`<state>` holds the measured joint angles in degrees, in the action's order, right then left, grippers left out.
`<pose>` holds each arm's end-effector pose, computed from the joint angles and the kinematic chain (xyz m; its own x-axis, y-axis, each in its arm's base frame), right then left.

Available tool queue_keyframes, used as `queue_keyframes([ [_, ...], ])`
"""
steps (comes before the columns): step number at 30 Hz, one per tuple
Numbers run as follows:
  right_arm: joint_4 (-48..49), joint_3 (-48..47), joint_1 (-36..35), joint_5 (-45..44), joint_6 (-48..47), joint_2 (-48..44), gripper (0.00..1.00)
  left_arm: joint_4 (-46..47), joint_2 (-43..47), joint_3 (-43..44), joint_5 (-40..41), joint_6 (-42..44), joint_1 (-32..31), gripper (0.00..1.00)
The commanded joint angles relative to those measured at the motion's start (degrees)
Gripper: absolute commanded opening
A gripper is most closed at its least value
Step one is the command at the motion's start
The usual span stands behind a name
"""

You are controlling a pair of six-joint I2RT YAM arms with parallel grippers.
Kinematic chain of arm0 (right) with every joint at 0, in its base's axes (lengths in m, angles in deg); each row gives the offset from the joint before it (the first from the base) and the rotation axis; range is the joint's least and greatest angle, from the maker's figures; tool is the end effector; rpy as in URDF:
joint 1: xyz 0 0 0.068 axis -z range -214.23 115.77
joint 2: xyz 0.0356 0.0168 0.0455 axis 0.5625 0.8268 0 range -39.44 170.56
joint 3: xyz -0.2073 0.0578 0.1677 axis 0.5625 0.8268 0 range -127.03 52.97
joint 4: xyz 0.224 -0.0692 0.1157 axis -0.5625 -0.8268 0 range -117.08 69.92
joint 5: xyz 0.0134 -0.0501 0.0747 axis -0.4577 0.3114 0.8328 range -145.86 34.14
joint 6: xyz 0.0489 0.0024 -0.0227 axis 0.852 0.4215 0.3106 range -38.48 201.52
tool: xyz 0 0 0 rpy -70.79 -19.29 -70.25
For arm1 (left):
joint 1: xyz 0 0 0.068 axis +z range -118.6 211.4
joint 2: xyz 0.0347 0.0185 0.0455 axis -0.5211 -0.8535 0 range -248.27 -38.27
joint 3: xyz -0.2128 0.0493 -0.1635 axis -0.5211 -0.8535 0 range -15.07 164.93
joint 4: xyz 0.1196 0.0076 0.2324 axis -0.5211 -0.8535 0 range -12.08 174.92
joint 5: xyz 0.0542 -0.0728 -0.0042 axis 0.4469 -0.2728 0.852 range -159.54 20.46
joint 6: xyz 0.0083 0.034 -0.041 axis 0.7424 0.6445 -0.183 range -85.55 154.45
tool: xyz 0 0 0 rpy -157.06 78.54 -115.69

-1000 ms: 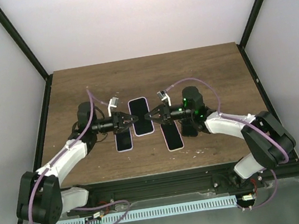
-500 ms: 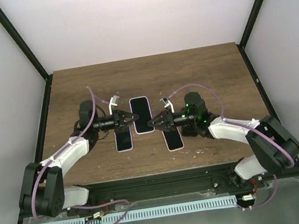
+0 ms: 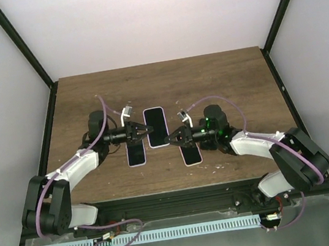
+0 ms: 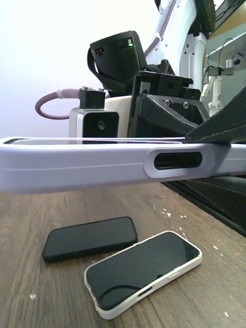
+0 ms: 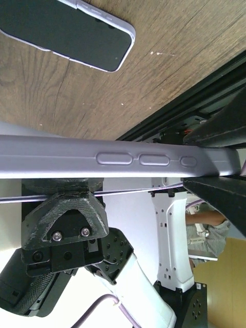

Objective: Put the phone into the phone case

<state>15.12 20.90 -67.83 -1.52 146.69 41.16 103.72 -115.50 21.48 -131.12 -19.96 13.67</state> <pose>0.2141 0.1770 0.2083 -0.9711 -0.0102 -0.2386 -0.2377 0.1359 0.9618 0.2485 -0.1124 0.2230 -0.9566 -0.1005 -0.2737 0.2483 0.2112 -0.9454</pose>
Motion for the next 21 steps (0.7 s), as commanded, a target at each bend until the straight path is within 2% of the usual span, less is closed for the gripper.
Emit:
queue_keyframes([
  [1,-2.34,0.1,-0.5,-1.79,-2.09,-2.0,0.02,-3.95,-0.51,1.35,4.01,5.54,0.39,0.16],
  [4,-6.31,-0.79,-0.52,-3.14,-4.22,-1.95,0.02,-7.97,0.07,1.9,5.57,7.44,0.67,0.31],
  [8,-11.03,-0.79,-0.5,-6.18,-6.99,-1.68,0.02,-19.39,0.86,4.74,9.95,13.02,1.46,0.47],
  [12,-11.77,0.41,-0.87,-8.22,-7.6,-0.15,0.02,-30.7,2.61,8.07,16.06,19.81,1.56,0.66],
  [15,-11.72,0.13,-1.72,-8.71,-7.92,2.87,0.02,-35.75,4.77,9.48,19.72,22.63,1.57,0.79],
  [16,-11.2,0.03,-1.91,-8.84,-7.68,3.89,0.02,-36.59,5.46,9.76,20.71,23.18,1.57,0.89],
  [17,-10.72,0.0,-2.19,-9.13,-7.49,4.88,0.02,-37.27,6.03,9.95,21.49,23.54,1.52,0.94],
  [19,-10.64,-0.71,-2.66,-9.89,-7.35,6.71,0.02,-38.76,7.08,10.47,22.69,24.51,1.61,0.99],
  [21,-10.82,-1.55,-2.99,-10.55,-7.57,8.51,0.03,-40.29,7.71,10.8,23.49,25.7,1.6,1.0],
])
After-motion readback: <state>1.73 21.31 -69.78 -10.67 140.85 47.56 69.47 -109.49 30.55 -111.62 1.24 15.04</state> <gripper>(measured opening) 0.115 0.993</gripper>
